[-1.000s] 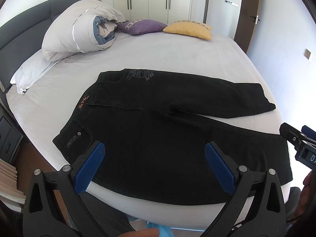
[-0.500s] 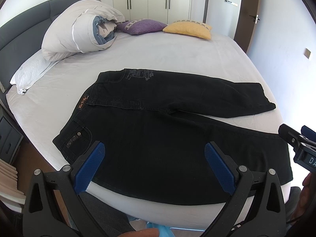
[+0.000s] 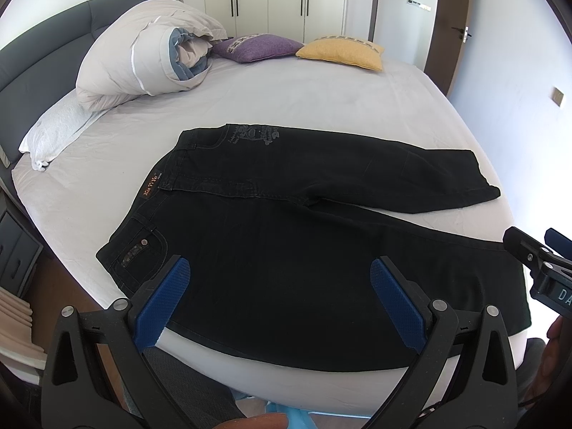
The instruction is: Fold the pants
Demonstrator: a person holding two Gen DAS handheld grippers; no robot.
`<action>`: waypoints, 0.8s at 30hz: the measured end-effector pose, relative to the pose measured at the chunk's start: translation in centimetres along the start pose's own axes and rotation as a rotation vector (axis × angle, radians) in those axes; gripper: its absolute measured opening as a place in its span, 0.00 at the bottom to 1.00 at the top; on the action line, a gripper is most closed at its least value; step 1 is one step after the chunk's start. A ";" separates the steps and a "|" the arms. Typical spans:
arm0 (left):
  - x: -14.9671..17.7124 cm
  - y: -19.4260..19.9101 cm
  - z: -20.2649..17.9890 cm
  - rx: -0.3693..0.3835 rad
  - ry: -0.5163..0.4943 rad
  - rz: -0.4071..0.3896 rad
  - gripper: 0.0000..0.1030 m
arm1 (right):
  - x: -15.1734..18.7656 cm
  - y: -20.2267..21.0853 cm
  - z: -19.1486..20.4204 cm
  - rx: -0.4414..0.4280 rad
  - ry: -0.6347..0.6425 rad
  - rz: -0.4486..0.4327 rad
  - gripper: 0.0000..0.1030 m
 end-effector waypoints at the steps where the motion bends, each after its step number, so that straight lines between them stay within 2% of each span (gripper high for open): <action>1: 0.0 0.0 0.0 0.000 0.000 0.000 1.00 | 0.0 0.0 0.0 0.000 0.001 0.001 1.00; 16: -0.1 -1.2 0.3 0.001 -0.020 0.007 1.00 | 0.4 -0.8 0.3 -0.011 0.021 0.019 1.00; 18: -0.4 -1.8 0.3 0.029 -0.020 0.008 1.00 | 0.1 -1.2 0.5 -0.037 0.032 0.021 1.00; 20: -1.1 -2.8 0.8 0.080 0.018 0.026 1.00 | -0.4 -1.7 1.2 -0.115 0.056 0.028 1.00; 23: -2.8 -4.3 2.4 0.196 0.158 0.067 1.00 | -1.8 -2.8 2.6 -0.246 0.119 0.038 1.00; 24: -4.2 -4.9 3.4 0.246 0.234 0.060 1.00 | -2.5 -3.2 3.0 -0.288 0.144 0.034 1.00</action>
Point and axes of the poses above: each gripper's, at about its wrist camera, not at the fingertips, and y roughly against the way its jaws point, z to its left, x to its underside, the point moved 10 cm from there along -y, roughly the way its jaws point, and after that the axes turned 9 degrees about -x, right-handed, at the moved point
